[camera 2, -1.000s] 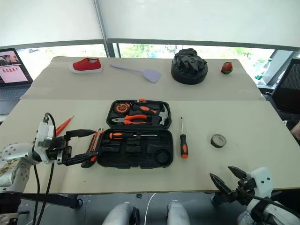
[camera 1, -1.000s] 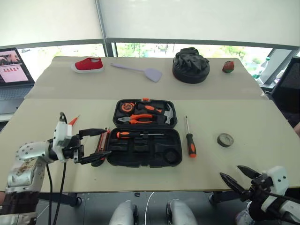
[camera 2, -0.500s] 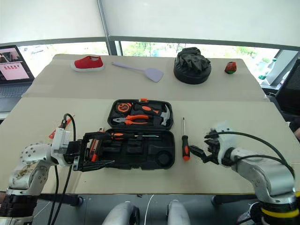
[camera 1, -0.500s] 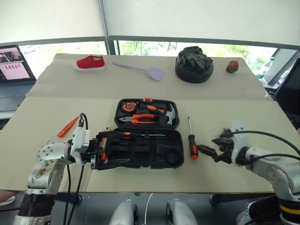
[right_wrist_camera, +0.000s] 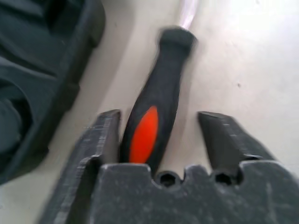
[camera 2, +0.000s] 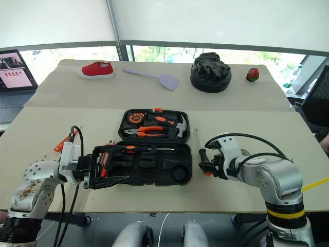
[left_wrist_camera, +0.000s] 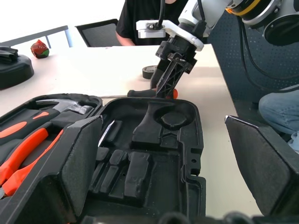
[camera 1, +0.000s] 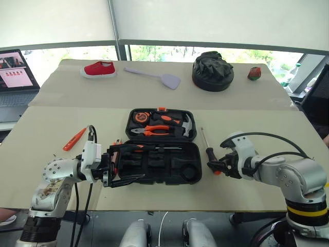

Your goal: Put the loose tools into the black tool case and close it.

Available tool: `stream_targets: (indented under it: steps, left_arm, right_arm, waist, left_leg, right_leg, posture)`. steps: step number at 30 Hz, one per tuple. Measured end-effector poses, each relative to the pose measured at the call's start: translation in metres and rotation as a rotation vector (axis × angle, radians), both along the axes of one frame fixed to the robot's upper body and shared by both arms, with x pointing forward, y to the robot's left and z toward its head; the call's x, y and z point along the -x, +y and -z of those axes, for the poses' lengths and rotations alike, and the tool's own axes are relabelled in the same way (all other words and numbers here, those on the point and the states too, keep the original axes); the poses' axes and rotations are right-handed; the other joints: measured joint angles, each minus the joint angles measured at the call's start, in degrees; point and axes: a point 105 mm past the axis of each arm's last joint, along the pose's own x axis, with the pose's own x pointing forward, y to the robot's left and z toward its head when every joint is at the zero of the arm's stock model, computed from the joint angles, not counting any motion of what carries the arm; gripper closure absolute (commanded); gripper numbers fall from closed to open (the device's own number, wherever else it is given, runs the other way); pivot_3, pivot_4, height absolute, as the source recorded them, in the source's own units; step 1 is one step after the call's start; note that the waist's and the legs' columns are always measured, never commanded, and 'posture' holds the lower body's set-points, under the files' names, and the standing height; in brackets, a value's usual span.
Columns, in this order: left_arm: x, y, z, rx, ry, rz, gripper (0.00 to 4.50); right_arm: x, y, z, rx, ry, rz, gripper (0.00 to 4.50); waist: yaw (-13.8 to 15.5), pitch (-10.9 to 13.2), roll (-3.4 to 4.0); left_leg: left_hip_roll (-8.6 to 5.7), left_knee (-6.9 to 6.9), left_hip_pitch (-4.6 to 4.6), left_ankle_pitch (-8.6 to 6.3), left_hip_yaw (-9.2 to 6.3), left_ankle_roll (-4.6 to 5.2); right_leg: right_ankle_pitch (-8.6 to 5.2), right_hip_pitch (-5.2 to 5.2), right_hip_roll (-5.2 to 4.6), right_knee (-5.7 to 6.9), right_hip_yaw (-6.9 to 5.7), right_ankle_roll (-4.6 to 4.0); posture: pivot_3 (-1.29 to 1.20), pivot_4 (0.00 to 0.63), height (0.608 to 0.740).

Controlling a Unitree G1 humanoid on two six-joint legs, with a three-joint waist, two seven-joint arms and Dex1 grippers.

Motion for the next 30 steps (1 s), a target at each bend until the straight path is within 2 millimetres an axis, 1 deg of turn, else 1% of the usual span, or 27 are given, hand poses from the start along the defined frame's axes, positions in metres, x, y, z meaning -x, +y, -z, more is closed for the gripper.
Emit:
stream_targets:
  steps: [1, 2, 3, 5, 7, 9, 11, 13, 14, 15, 17, 18, 20, 21, 22, 23, 24, 25, 26, 30]
  left_arm:
    - [0.0, 0.0, 0.0, 0.0, -0.002, 0.0, 0.0]
    - [0.0, 0.0, -0.001, 0.0, -0.003, -0.001, 0.0]
    - [-0.001, 0.0, -0.001, 0.0, -0.004, 0.0, 0.0]
    - [-0.001, -0.001, -0.001, 0.003, -0.005, 0.001, 0.0]
    - [-0.001, -0.003, -0.003, 0.026, -0.007, 0.001, 0.0]
    - [-0.001, -0.006, -0.007, 0.056, -0.012, 0.002, 0.0]
    - [-0.003, -0.007, -0.01, 0.08, -0.004, -0.008, 0.0]
    - [-0.005, -0.009, -0.015, 0.108, -0.004, -0.012, 0.0]
    - [-0.006, -0.01, -0.016, 0.111, -0.008, -0.012, 0.0]
    - [-0.006, -0.01, -0.018, 0.112, -0.015, -0.013, 0.0]
    - [-0.007, -0.009, -0.019, 0.111, -0.018, -0.02, 0.0]
    - [-0.008, -0.008, -0.02, 0.11, -0.02, -0.024, 0.0]
    - [-0.01, -0.001, -0.017, 0.095, -0.009, -0.052, 0.0]
    - [-0.011, 0.002, -0.015, 0.09, -0.002, -0.064, 0.0]
    - [-0.011, 0.008, -0.012, 0.085, 0.007, -0.088, 0.0]
    - [-0.009, 0.014, -0.009, 0.078, 0.019, -0.115, 0.0]
    - [-0.009, 0.017, -0.005, 0.073, 0.03, -0.133, 0.0]
    - [-0.007, 0.02, -0.003, 0.069, 0.038, -0.145, 0.0]
    - [-0.002, 0.028, 0.004, 0.044, 0.057, -0.176, 0.0]
    - [0.01, 0.046, 0.018, -0.013, 0.095, -0.239, 0.0]
  right_arm:
    - [0.0, -0.002, 0.0, 0.013, 0.004, 0.011, 3.07]
    - [0.0, -0.003, 0.0, 0.018, 0.006, 0.014, 3.33]
    - [-0.001, -0.003, -0.001, 0.018, 0.004, 0.015, 3.48]
    - [-0.002, -0.005, -0.001, 0.004, -0.01, 0.048, 3.48]
    - [-0.002, -0.018, -0.001, 0.006, -0.041, 0.128, 3.48]
    - [-0.001, -0.033, -0.006, 0.004, -0.115, 0.216, 3.48]
    - [-0.004, -0.037, -0.018, -0.005, -0.21, 0.247, 3.48]
    - [-0.009, -0.03, -0.041, -0.037, -0.362, 0.212, 3.48]
    - [-0.01, -0.026, -0.049, -0.047, -0.408, 0.189, 3.48]
    - [-0.012, -0.017, -0.062, -0.049, -0.491, 0.103, 3.48]
    - [-0.012, 0.0, -0.077, -0.016, -0.573, -0.089, 3.48]
    - [-0.011, 0.014, -0.086, -0.013, -0.625, -0.206, 3.48]
    - [-0.012, 0.047, -0.098, 0.022, -0.677, -0.513, 3.48]
    - [-0.011, 0.058, -0.101, 0.027, -0.691, -0.603, 3.48]
    - [-0.01, 0.071, -0.1, 0.044, -0.692, -0.731, 3.48]
    - [-0.01, 0.081, -0.094, 0.076, -0.66, -0.851, 3.48]
    - [-0.01, 0.083, -0.086, 0.099, -0.626, -0.918, 3.48]
    - [-0.011, 0.085, -0.081, 0.112, -0.602, -0.95, 3.48]
    - [-0.014, 0.09, -0.069, 0.152, -0.54, -1.029, 3.48]
    - [-0.019, 0.094, -0.05, 0.265, -0.437, -1.145, 3.48]
  waist:
    - [0.01, 0.0, 0.0]
    - [0.01, 0.0, 0.0]
    - [0.0, 0.0, 0.0]
    - [0.02, 0.0, 0.0]
    - [0.22, 0.0, 0.0]
    - [0.23, 0.0, 0.0]
    - [-0.01, 0.0, 0.0]
    - [-0.67, 0.0, 0.0]
    - [-0.88, 0.0, 0.0]
    - [-1.13, 0.01, 0.01]
    - [-1.51, 0.03, 0.05]
    - [-1.66, 0.03, 0.04]
    - [-2.41, 0.05, 0.05]
    - [-2.56, 0.05, 0.04]
    - [-2.61, 0.06, 0.03]
    - [-2.64, 0.06, 0.03]
    - [-2.63, 0.07, 0.02]
    - [-2.51, 0.08, 0.0]
    - [-2.45, 0.08, 0.0]
    - [-1.69, 0.11, 0.0]
  left_leg:
    - [0.0, 0.01, 0.0, 0.0, 0.0, 0.0]
    - [0.0, 0.01, 0.0, 0.0, 0.0, 0.0]
    - [0.0, 0.0, 0.0, 0.0, 0.0, 0.0]
    - [0.0, 0.0, -0.01, 0.0, -0.01, 0.0]
    - [-0.02, 0.01, -0.06, 0.0, -0.02, 0.0]
    - [-0.05, 0.01, -0.13, 0.0, -0.02, 0.0]
    - [-0.05, 0.01, -0.11, 0.0, -0.01, 0.0]
    - [-0.02, 0.0, -0.05, 0.0, -0.01, 0.0]
    - [-0.02, -0.02, -0.01, 0.0, -0.02, 0.0]
    - [-0.02, -0.03, 0.01, 0.0, -0.03, -0.01]
    - [-0.03, -0.07, 0.06, 0.0, 0.03, 0.0]
    - [-0.02, -0.11, 0.1, 0.0, 0.02, 0.0]
    - [-0.03, -0.15, 0.2, 0.0, 0.08, 0.0]
    - [-0.02, -0.17, 0.22, 0.0, 0.06, 0.0]
    - [0.01, -0.2, 0.23, 0.0, 0.03, 0.0]
    - [0.01, -0.24, 0.22, 0.0, 0.02, 0.0]
    - [0.02, -0.25, 0.2, 0.0, 0.03, 0.0]
    - [0.04, -0.24, 0.15, 0.0, 0.02, 0.0]
    - [0.03, -0.24, 0.08, 0.0, 0.07, 0.0]
    - [0.01, -0.22, 0.0, 0.0, 0.11, 0.0]
  right_leg:
    - [0.0, 0.01, 0.01, 0.0, 0.0, 0.0]
    - [0.0, 0.01, 0.0, 0.0, 0.0, 0.0]
    - [0.0, 0.01, 0.0, 0.0, 0.0, 0.0]
    - [0.0, 0.0, 0.01, -0.01, -0.01, 0.0]
    - [0.0, 0.0, -0.01, -0.03, -0.02, 0.02]
    - [0.02, -0.05, -0.04, -0.06, -0.01, 0.06]
    - [0.03, -0.05, -0.02, -0.04, 0.02, 0.08]
    - [0.03, -0.04, 0.06, -0.02, 0.07, 0.08]
    - [0.03, -0.02, 0.1, -0.02, 0.08, 0.07]
    - [0.02, -0.02, 0.12, -0.02, 0.08, 0.07]
    - [0.02, -0.04, 0.13, -0.03, 0.16, 0.07]
    - [0.02, 0.0, 0.18, -0.07, 0.15, 0.06]
    - [0.01, -0.02, 0.21, -0.05, 0.24, 0.05]
    - [0.0, 0.0, 0.24, -0.06, 0.22, 0.03]
    - [-0.02, -0.01, 0.23, -0.05, 0.18, -0.02]
    - [-0.04, -0.02, 0.2, -0.05, 0.18, -0.03]
    - [-0.04, -0.06, 0.19, -0.07, 0.18, -0.04]
    - [-0.04, -0.07, 0.17, -0.07, 0.14, -0.04]
    - [-0.04, -0.14, 0.1, -0.07, 0.15, -0.03]
    - [-0.03, -0.2, -0.04, -0.12, 0.09, -0.02]
  posture:
    - [0.0, 0.15, 0.74]
    - [0.0, 0.15, 0.74]
    - [0.0, 0.15, 0.74]
    - [0.0, 0.15, 0.74]
    - [0.0, 0.15, 0.74]
    - [0.0, 0.15, 0.74]
    - [0.0, 0.15, 0.74]
    - [0.0, 0.15, 0.74]
    - [0.0, 0.15, 0.74]
    - [0.0, 0.15, 0.74]
    - [0.0, 0.15, 0.74]
    - [0.0, 0.15, 0.74]
    - [0.0, 0.15, 0.74]
    - [0.0, 0.15, 0.74]
    - [0.0, 0.15, 0.74]
    - [0.0, 0.15, 0.74]
    - [0.0, 0.15, 0.74]
    - [0.0, 0.15, 0.74]
    - [0.0, 0.15, 0.74]
    - [0.0, 0.15, 0.74]
